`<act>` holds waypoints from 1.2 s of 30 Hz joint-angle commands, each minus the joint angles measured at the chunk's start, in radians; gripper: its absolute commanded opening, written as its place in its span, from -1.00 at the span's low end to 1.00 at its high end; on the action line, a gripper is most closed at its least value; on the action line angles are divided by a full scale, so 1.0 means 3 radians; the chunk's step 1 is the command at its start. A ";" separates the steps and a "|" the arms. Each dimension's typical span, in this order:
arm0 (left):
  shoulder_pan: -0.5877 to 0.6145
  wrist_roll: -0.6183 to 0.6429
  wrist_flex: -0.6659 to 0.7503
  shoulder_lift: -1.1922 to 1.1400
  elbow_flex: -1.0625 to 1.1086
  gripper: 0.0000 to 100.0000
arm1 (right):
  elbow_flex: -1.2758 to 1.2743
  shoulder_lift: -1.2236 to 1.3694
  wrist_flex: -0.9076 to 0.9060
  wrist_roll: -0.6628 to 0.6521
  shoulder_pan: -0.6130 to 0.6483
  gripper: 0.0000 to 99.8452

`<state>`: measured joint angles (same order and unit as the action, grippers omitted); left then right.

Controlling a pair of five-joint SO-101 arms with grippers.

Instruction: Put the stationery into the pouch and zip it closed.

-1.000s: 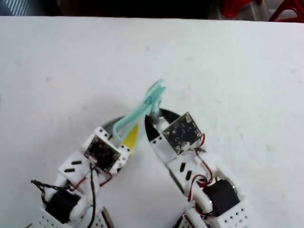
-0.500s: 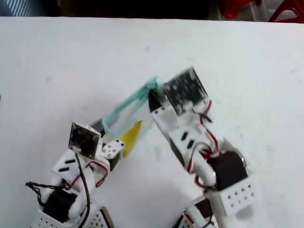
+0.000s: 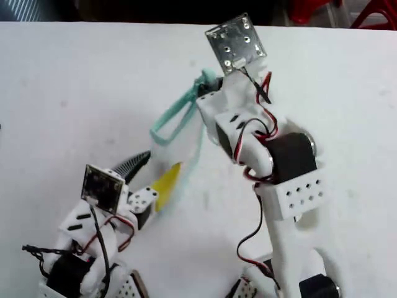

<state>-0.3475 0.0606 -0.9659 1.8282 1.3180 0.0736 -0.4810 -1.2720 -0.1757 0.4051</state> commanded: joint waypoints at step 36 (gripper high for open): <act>-0.0468 -0.0026 0.0757 -0.0008 0.0353 -0.96 | 0.0215 -0.0248 -0.0734 -0.0281 0.1118 -0.97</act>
<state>-0.4749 0.0667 -0.7373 1.8159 1.4975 0.1043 -0.5317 -1.4576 -0.2447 0.6644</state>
